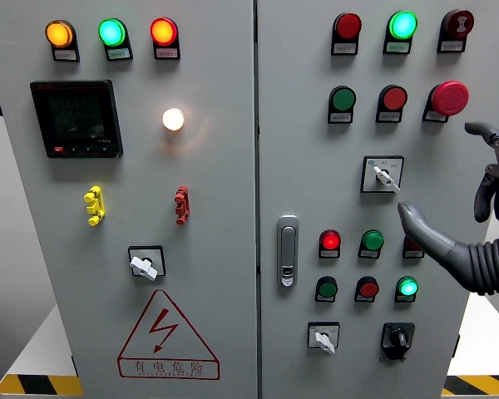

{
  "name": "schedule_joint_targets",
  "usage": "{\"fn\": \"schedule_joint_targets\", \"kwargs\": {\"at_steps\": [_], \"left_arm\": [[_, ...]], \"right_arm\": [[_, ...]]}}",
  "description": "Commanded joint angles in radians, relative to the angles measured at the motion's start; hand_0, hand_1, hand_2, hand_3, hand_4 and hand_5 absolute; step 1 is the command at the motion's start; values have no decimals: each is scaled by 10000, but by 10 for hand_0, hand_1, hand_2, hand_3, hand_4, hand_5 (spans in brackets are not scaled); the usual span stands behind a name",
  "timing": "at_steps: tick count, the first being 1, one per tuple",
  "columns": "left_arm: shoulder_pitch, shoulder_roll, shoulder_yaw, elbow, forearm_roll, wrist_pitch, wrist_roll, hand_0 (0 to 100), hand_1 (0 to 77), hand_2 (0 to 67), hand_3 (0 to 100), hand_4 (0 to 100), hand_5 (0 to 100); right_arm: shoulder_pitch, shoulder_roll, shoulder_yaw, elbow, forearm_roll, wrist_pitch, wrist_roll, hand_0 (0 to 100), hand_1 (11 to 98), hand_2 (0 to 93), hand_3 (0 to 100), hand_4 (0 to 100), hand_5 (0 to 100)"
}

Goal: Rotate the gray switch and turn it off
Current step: 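Reach the right hand toward the white-knobbed rotary switch on the cabinet door, then close the right hand's fingers around the white switch knob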

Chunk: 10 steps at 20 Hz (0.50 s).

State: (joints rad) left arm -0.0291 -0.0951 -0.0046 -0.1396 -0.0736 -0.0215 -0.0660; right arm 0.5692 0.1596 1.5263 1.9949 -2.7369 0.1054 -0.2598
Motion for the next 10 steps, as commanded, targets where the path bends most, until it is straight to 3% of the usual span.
{"fn": "schedule_joint_targets", "kwargs": {"at_steps": [1, 3, 10], "left_arm": [[0, 0, 0, 0, 0, 0, 1, 0, 0, 131, 183, 96, 118], [0, 0, 0, 0, 0, 0, -14, 0, 0, 131, 183, 96, 118], [0, 0, 0, 0, 0, 0, 1, 0, 0, 131, 183, 95, 118]], "right_arm": [[182, 0, 123, -206, 34, 310, -87, 0, 371, 414, 975, 1000, 1000], [535, 0, 276, -451, 34, 617, -102, 0, 367, 482, 984, 1000, 1000], [1149, 0, 399, -1402, 19, 664, -102, 0, 357, 550, 987, 1000, 1000]]}}
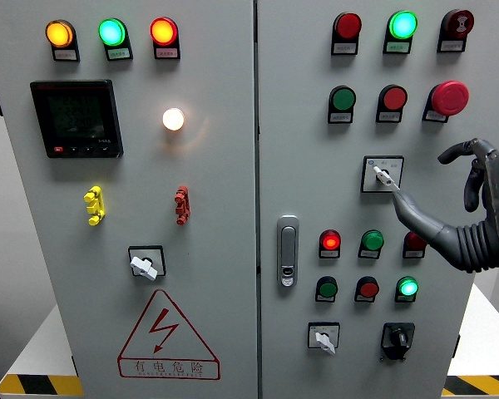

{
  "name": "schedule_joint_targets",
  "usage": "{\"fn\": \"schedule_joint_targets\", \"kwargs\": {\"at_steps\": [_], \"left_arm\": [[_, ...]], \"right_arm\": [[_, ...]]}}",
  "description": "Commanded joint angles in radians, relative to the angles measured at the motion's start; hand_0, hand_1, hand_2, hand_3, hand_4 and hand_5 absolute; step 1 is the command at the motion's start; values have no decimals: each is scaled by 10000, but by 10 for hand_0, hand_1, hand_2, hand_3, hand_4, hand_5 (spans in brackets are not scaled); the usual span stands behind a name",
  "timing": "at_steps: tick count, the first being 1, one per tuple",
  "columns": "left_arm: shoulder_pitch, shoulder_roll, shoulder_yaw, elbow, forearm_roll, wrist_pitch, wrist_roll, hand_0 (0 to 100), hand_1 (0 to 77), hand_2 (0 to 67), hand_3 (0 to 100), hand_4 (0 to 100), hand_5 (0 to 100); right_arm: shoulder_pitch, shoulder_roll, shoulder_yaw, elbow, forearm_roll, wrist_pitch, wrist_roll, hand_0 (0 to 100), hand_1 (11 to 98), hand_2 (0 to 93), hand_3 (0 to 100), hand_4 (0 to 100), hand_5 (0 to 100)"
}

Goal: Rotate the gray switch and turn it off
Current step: 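Close the right hand's fingers around the white switch knob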

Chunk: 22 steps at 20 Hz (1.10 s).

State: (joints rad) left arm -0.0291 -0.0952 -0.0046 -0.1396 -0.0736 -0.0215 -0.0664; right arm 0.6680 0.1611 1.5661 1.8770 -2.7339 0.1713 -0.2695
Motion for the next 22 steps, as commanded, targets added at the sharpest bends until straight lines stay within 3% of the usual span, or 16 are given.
{"fn": "schedule_joint_targets", "kwargs": {"at_steps": [1, 8, 22], "left_arm": [[0, 1, 0, 0, 0, 0, 4, 0, 0, 131, 183, 96, 118], [0, 1, 0, 0, 0, 0, 4, 0, 0, 131, 183, 95, 118], [0, 1, 0, 0, 0, 0, 4, 0, 0, 131, 183, 95, 118]], "right_arm": [[284, 0, 1, -437, -12, -10, -5, 0, 357, 562, 988, 1000, 1000], [667, 0, -30, -1265, -12, -11, 26, 0, 337, 607, 989, 1000, 1000], [1113, 0, 1, -2387, -12, -149, 102, 0, 336, 607, 990, 1000, 1000]]}}
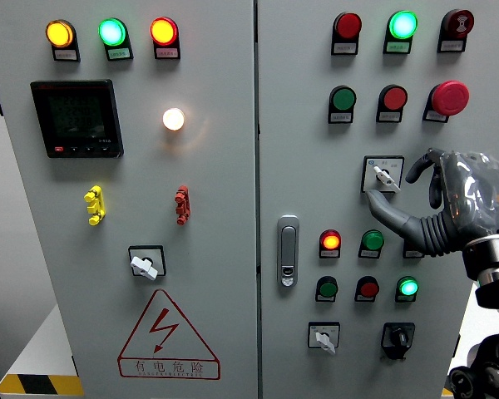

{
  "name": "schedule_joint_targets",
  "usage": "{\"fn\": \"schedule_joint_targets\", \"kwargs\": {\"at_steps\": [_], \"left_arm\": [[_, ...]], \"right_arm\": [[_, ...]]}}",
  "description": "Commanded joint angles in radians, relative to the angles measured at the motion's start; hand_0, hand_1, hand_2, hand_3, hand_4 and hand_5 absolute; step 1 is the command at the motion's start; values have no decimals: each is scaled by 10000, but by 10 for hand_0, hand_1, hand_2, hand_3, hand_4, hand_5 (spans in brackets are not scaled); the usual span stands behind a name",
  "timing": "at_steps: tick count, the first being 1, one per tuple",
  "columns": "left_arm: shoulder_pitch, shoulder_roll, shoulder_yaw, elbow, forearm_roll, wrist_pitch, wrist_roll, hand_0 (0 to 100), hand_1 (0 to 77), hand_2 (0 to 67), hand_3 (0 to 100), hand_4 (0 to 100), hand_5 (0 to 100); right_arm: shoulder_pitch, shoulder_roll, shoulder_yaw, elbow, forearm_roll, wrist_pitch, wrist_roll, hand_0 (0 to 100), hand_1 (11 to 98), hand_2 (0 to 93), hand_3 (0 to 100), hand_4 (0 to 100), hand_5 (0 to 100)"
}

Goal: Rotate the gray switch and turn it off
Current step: 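Close the right hand's fingers around the white switch knob, then rotate the white switch knob with the right hand to the off position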

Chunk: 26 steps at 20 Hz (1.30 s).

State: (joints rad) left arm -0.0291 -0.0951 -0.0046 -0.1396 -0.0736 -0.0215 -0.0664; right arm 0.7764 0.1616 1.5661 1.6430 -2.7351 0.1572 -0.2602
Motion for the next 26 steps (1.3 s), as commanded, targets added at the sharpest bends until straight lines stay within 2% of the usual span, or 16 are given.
{"fn": "schedule_joint_targets", "kwargs": {"at_steps": [1, 6, 7, 18, 19, 26], "left_arm": [[0, 0, 0, 0, 0, 0, 4, 0, 0, 131, 183, 95, 118], [0, 0, 0, 0, 0, 0, 4, 0, 0, 131, 183, 96, 118], [0, 0, 0, 0, 0, 0, 4, 0, 0, 131, 183, 96, 118], [0, 0, 0, 0, 0, 0, 4, 0, 0, 131, 183, 96, 118], [0, 0, 0, 0, 0, 0, -11, 0, 0, 131, 183, 96, 118], [0, 0, 0, 0, 0, 0, -11, 0, 0, 131, 183, 96, 118]], "right_arm": [[29, -6, 1, -47, 0, -7, 10, 0, 335, 607, 990, 1000, 1000], [75, 10, 1, -139, 0, -7, 10, 0, 337, 607, 990, 1000, 1000], [90, -5, 1, -184, 0, -7, 10, 0, 337, 607, 990, 1000, 1000], [197, -6, 1, -415, 0, -7, -5, 0, 340, 611, 993, 1000, 1000], [213, 10, -14, -445, 0, -7, -5, 0, 340, 611, 993, 1000, 1000], [213, -6, -30, -492, 0, -23, -21, 0, 351, 621, 994, 1000, 1000]]}}
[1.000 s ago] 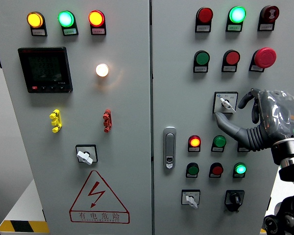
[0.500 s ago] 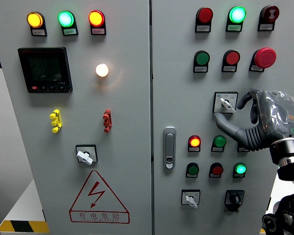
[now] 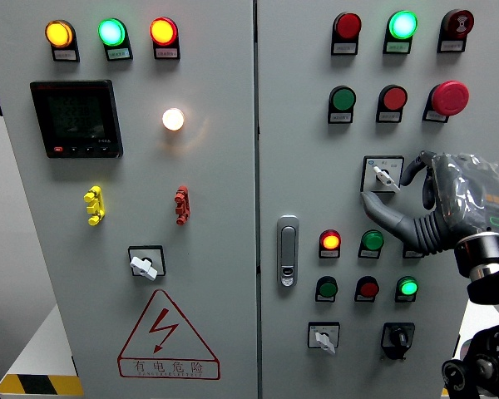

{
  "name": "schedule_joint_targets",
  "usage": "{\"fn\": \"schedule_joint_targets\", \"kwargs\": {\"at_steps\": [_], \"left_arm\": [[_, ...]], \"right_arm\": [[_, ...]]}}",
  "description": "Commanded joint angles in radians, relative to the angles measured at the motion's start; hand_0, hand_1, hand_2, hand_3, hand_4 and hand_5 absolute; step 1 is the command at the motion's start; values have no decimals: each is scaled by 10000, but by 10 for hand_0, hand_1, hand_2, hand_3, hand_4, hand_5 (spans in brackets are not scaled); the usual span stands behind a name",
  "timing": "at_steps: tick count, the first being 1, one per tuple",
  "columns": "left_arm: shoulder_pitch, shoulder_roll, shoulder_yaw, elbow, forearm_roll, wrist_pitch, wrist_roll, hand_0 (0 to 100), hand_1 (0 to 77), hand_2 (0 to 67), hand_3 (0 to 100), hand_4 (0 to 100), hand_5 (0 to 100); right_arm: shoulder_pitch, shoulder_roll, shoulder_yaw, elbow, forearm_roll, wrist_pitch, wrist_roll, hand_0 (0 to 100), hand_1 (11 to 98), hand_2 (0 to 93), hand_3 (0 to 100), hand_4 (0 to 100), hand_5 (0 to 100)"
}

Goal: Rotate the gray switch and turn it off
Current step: 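Rotate the white switch knob with the right hand to the off position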

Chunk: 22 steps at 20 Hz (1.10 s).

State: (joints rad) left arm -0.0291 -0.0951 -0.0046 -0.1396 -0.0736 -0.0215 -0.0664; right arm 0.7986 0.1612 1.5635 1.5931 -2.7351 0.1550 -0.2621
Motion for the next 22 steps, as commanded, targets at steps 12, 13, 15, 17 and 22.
{"fn": "schedule_joint_targets", "kwargs": {"at_steps": [12, 13, 15, 17, 22], "left_arm": [[0, 0, 0, 0, 0, 0, -11, 0, 0, 131, 183, 95, 118], [0, 0, 0, 0, 0, 0, -11, 0, 0, 131, 183, 95, 118], [0, 0, 0, 0, 0, 0, -11, 0, 0, 131, 183, 95, 118], [0, 0, 0, 0, 0, 0, 4, 0, 0, 131, 183, 95, 118], [0, 0, 0, 0, 0, 0, 5, 0, 0, 131, 183, 95, 118]], "right_arm": [[67, 14, -49, -55, -15, 0, -33, 183, 329, 628, 1000, 1000, 1000], [67, -1, -65, -55, -30, 0, -48, 188, 328, 629, 1000, 1000, 1000], [67, -1, -65, -55, -31, 15, -63, 207, 327, 631, 1000, 1000, 1000], [67, -1, -95, -70, -31, 15, -63, 216, 327, 633, 1000, 1000, 1000], [82, -1, -157, -85, -46, 15, -78, 242, 324, 645, 1000, 1000, 1000]]}}
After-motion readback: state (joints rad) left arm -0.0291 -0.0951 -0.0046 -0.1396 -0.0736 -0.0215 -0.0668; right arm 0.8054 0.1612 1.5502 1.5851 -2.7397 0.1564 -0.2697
